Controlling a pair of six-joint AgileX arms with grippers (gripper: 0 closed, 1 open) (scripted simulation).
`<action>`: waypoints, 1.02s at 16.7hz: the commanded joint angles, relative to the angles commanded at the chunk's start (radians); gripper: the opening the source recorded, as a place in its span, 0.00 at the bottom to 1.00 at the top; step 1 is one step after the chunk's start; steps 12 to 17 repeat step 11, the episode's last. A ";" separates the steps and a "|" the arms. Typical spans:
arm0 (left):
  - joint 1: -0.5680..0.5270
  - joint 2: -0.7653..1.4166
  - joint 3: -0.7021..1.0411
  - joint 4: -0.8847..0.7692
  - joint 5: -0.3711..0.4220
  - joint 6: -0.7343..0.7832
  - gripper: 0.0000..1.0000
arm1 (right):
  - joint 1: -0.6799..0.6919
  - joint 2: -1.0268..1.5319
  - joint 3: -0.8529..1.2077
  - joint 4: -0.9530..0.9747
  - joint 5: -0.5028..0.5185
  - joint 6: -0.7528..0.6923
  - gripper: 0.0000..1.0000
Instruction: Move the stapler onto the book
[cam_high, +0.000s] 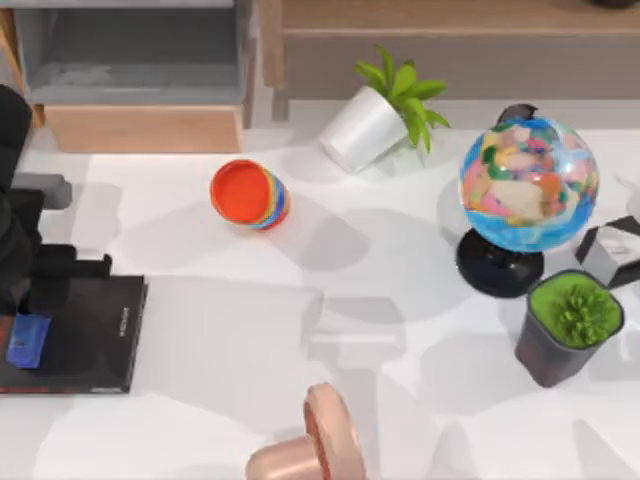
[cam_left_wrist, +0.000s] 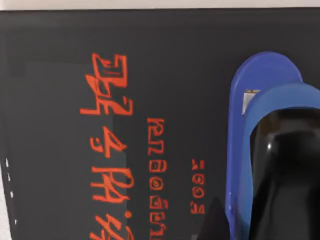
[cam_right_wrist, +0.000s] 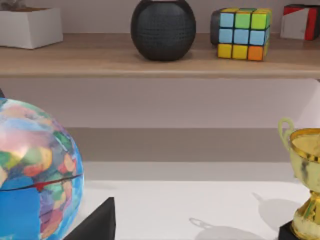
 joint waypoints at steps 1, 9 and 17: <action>0.000 0.000 0.000 0.000 0.000 0.000 0.68 | 0.000 0.000 0.000 0.000 0.000 0.000 1.00; 0.000 0.000 0.000 0.000 0.000 0.000 1.00 | 0.000 0.000 0.000 0.000 0.000 0.000 1.00; 0.000 0.000 0.000 0.000 0.000 0.000 1.00 | 0.000 0.000 0.000 0.000 0.000 0.000 1.00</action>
